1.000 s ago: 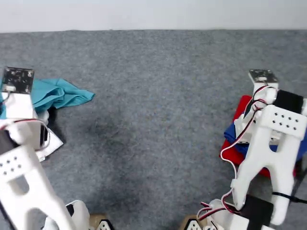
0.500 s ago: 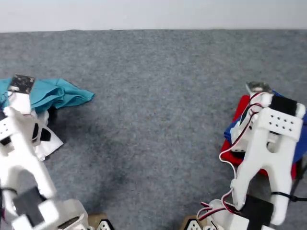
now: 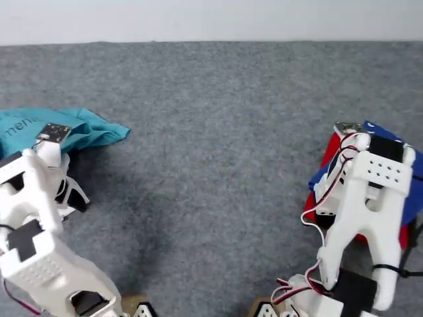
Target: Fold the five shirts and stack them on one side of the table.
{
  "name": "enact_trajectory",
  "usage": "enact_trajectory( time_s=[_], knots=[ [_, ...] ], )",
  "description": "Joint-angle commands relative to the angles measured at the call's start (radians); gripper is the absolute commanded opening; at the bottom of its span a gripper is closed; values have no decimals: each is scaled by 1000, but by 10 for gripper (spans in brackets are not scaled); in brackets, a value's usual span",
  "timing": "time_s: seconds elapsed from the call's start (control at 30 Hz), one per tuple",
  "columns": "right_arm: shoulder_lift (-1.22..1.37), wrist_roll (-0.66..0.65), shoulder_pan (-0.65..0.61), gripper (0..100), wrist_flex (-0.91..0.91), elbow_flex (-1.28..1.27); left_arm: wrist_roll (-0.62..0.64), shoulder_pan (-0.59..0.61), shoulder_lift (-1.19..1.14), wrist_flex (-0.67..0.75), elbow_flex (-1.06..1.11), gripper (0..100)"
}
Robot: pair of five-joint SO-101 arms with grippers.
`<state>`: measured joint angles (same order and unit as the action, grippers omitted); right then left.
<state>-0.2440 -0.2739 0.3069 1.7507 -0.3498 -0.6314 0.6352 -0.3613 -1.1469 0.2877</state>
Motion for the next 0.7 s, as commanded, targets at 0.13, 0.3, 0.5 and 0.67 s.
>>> enact_trajectory(
  time_s=[0.13,0.3,0.5,0.67],
  knots=[
    [-50,12,-8,9,38,5,3,-52,-38,-199,-263,12],
    [-50,12,-8,9,38,5,87,-98,-38,-423,-506,13],
    [-51,11,-10,9,38,8,169,-226,-37,-611,-782,13],
    [-51,11,-10,9,38,8,239,-385,83,-608,-826,13]
  ],
)
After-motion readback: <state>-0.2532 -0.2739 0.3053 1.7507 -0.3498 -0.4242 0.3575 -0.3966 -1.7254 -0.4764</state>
